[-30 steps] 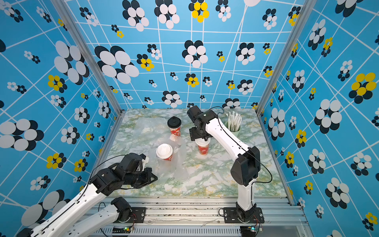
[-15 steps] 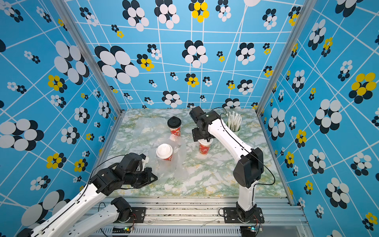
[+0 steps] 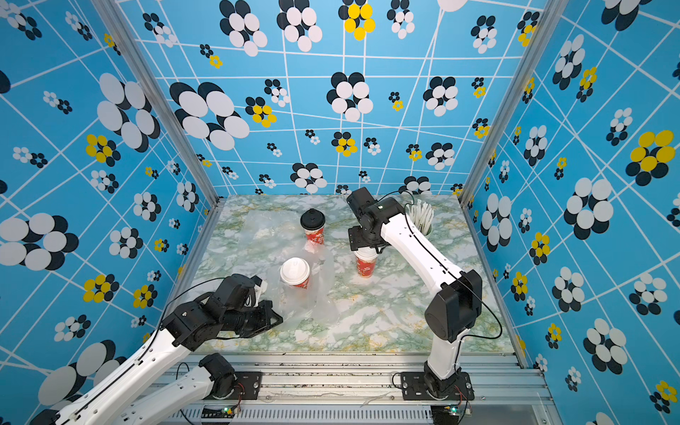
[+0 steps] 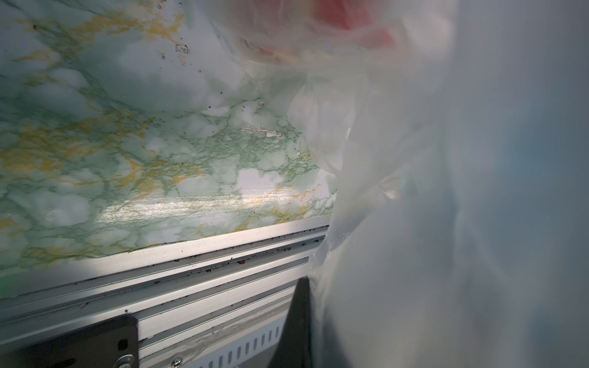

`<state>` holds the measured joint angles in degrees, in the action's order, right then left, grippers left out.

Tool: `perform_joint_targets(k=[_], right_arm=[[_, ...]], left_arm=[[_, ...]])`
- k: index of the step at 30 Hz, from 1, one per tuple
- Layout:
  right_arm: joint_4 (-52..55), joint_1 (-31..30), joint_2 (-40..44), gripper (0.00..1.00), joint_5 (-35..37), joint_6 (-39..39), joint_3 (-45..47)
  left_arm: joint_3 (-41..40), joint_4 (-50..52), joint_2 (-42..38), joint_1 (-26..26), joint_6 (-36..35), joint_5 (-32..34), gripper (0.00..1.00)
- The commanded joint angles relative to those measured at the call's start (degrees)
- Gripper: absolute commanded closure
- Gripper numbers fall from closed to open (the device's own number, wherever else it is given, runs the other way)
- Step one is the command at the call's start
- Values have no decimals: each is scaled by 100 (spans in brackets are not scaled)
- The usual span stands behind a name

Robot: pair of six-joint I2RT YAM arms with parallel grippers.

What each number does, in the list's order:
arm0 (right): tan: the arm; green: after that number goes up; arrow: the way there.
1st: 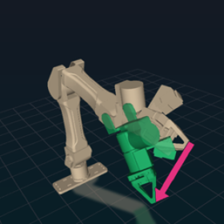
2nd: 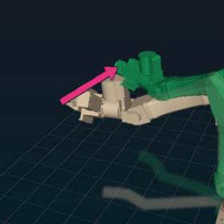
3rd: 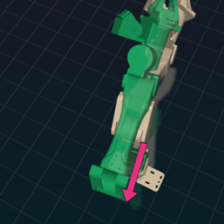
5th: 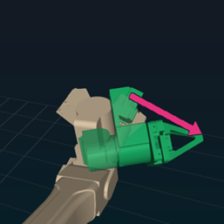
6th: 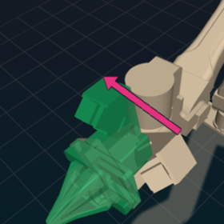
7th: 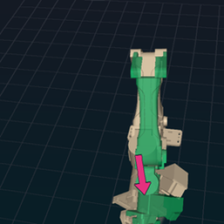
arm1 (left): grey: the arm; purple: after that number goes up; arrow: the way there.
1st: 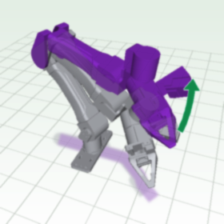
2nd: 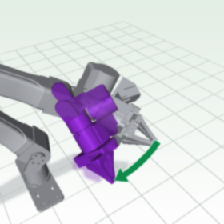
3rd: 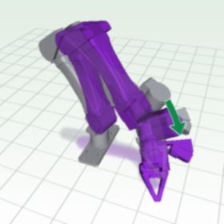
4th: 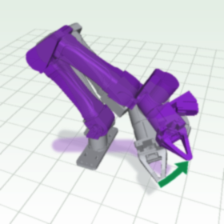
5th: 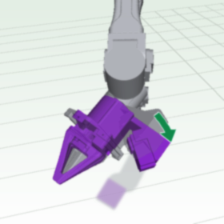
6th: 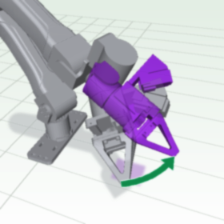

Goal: Pack milk tea into plastic carrier bags
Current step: Move the milk tea cup to the center of the board, then pick up the milk tea cup at the center of the board.

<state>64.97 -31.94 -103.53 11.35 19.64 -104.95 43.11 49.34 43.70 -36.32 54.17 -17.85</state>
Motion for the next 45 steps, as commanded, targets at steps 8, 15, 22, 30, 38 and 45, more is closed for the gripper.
perform_joint_targets(k=[8, 15, 22, 30, 38, 45], right_arm=[[-528, 101, 179, 17, -116, -146, 502], [-667, 114, 174, 21, -170, -158, 733], [-650, 109, 196, 23, -224, -179, 818], [-512, 109, 274, 32, -188, -201, 701], [-174, 105, 583, 37, -203, -160, 289], [450, 49, 892, 39, -238, -53, -283]], left_arm=[[-119, -39, 16, 55, -74, -37, 100], [-128, -18, -2, 54, -44, -25, 100], [-82, -10, -2, 62, -47, 0, 100], [-1, -160, 6, 61, -37, -31, 100], [162, -347, 51, 59, -39, -43, 91], [395, -480, 79, 58, -76, -11, 83]])
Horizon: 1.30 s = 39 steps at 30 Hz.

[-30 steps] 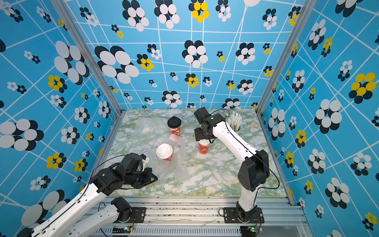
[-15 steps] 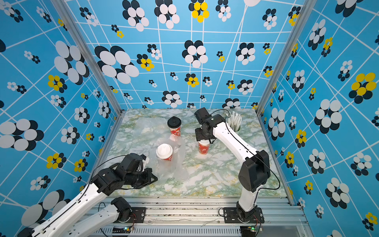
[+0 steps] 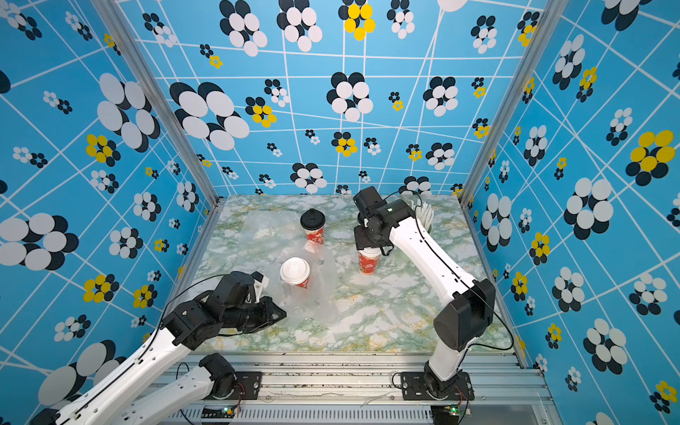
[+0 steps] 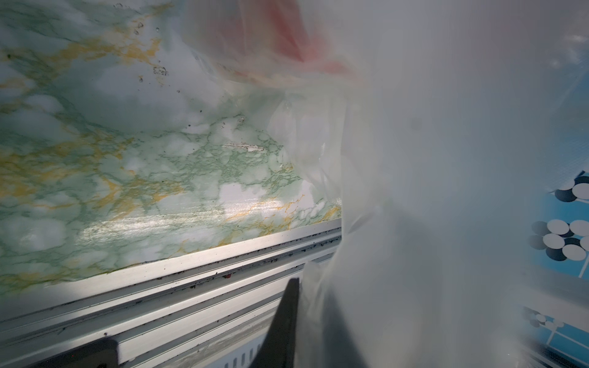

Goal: Pack milk tea into plastic carrier bags
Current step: Pick up the milk tea cup at the center of the board.

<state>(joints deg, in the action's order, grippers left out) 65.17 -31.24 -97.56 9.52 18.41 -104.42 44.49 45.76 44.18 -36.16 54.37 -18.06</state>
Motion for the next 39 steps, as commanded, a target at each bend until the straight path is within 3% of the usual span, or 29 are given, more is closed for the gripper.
perform_joint_targets(k=[1, 7, 13, 21, 39], right_arm=[[534, -51, 329, 39, -52, 81, -476], [1191, -329, 477, 39, 33, 184, -1455], [1910, -892, 193, 40, 157, 316, -2941], [2554, -1736, -474, 40, 107, 525, -4799], [2908, -2674, -1216, 41, -484, 766, -4887]], left_arm=[[291, -135, 37, 48, -117, 22, 82], [334, -516, 200, 39, -137, -121, 80], [368, -764, 314, 39, -216, -254, 90], [341, -946, 364, 23, -190, -382, 96], [306, -999, 323, 17, -146, -435, 99]])
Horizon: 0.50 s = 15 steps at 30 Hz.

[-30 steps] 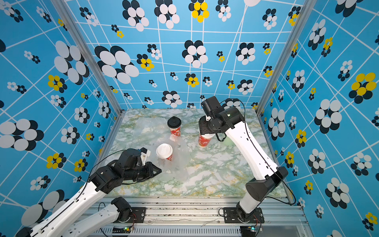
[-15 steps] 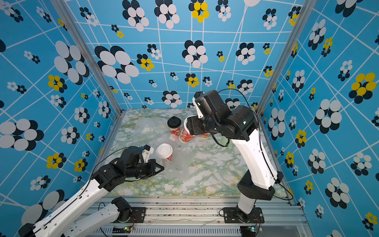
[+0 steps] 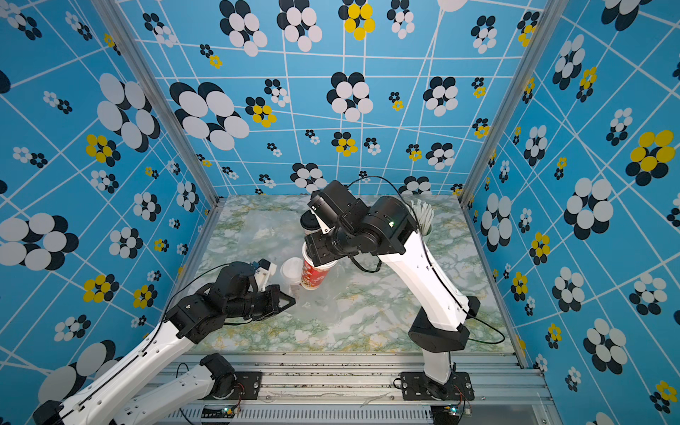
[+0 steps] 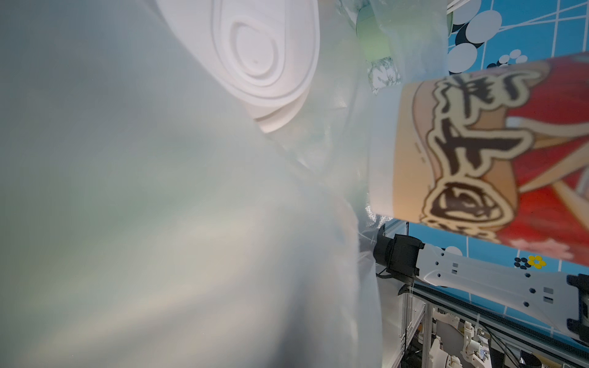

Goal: Pack milk tea into plastic carrier bags
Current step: Pick up the milk tea cup at the center of the board.

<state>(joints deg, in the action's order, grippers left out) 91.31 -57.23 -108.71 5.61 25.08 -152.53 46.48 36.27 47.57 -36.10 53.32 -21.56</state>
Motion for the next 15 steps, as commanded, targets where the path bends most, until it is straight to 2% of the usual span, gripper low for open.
perform_joint_targets(k=[1, 15], right_arm=[[324, -82, -142, 41, -95, 94, -67], [911, -234, -608, 42, 369, 56, 54]], left_arm=[[107, -50, -23, 14, -41, -85, 100], [168, 9, -114, 15, -66, -129, 100]])
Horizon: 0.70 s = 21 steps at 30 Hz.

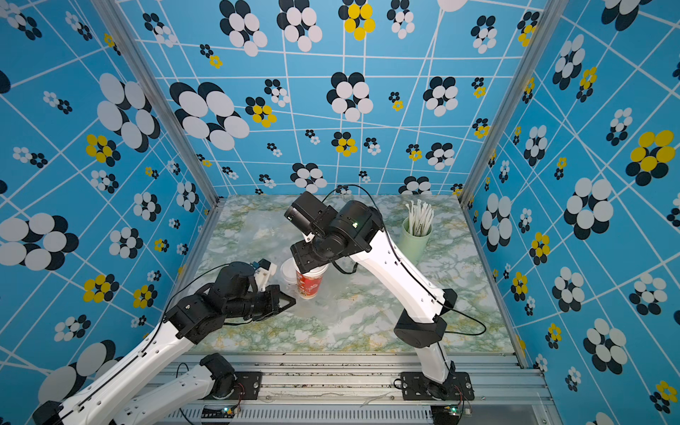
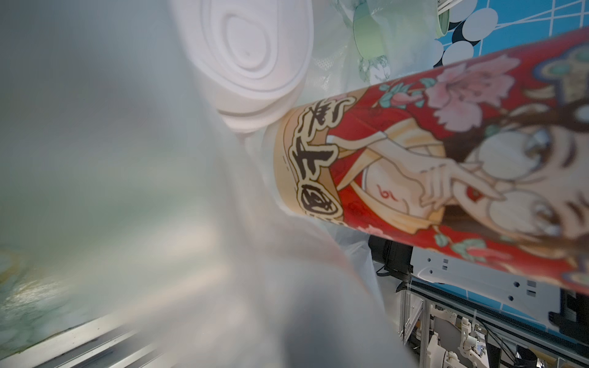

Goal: Pack milk tea into plastic carrier bags
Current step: Pick up the milk tea cup at the center of the board.

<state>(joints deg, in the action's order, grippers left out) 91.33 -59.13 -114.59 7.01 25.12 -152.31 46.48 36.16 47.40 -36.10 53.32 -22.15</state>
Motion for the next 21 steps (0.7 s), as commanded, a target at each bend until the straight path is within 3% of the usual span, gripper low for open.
perform_joint_targets(k=[1, 21], right_arm=[[951, -54, -31, 42, 225, 57, 43], [1072, -98, 611, 42, 165, 146, 589]], left_arm=[[179, 30, -95, 15, -66, -66, 100], [217, 70, -34, 15, -66, -13, 100]])
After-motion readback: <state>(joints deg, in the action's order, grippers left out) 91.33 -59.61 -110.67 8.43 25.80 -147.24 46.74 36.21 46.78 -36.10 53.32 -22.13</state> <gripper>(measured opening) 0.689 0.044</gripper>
